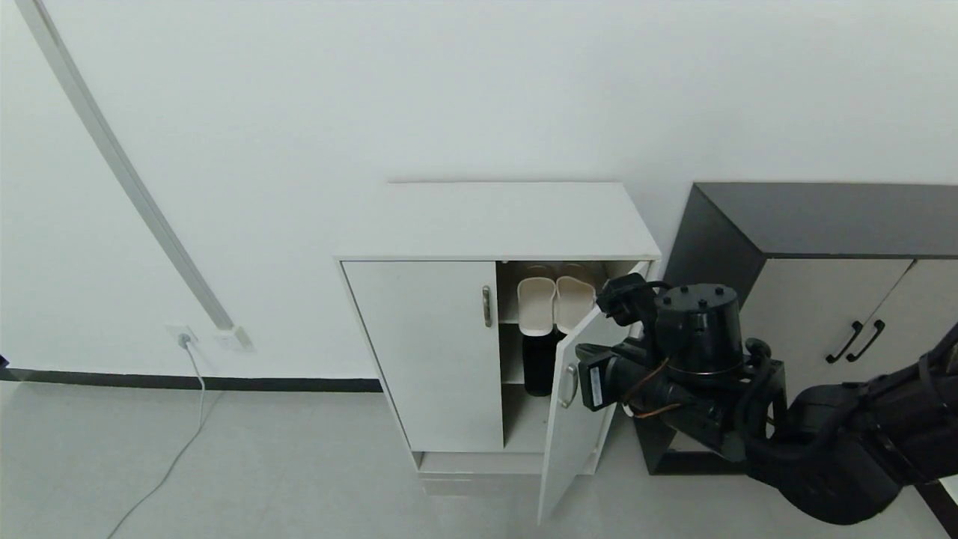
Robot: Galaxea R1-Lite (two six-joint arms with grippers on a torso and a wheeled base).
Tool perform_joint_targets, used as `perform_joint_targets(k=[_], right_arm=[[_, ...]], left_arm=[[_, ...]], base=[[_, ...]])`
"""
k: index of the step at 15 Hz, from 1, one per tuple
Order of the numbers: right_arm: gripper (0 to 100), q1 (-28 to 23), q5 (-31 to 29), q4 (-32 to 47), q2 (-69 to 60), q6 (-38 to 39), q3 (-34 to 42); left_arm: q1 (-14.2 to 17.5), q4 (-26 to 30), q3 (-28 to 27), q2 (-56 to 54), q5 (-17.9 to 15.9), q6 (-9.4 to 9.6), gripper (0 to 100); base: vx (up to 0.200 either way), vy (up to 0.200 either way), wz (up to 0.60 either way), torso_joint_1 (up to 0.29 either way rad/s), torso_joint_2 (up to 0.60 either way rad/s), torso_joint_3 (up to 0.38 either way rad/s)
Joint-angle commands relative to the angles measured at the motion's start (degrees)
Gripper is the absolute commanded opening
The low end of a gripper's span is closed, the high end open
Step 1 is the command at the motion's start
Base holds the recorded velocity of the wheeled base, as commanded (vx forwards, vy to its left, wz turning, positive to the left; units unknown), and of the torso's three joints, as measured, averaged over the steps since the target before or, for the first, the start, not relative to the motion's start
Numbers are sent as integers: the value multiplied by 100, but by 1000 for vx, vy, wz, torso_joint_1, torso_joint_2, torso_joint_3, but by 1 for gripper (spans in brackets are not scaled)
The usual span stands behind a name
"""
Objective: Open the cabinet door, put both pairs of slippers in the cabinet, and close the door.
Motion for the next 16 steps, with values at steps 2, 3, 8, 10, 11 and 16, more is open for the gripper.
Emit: perform_joint_targets(k=[2,3,8,10,11,16], right_arm=[[0,0,-4,2,-399,-13,511],[0,0,-22,2,-443,-13,625],[0,26,-48,-306,-865,-22,1768],[0,35,-48,-376,-865,-22,1838],[0,26,-30,-376,-830,-13,1821],[0,17,-39,-719,-241,4,1601]], left_arm=[[1,-1,1,8,2,-1,0],[1,-1,1,-1,2,-1,0],[1,-1,1,-1,-7,-1,0],[1,-1,1,-1,-7,-1,0],[1,-1,1,-1,-7,-1,0],[1,-1,1,-1,-7,-1,0]], base=[[200,0,0,-14,0,0],[200,0,0,-2,2,-7],[40,0,0,3,0,0],[0,0,0,0,0,0],[0,0,0,0,0,0],[0,0,0,0,0,0]])
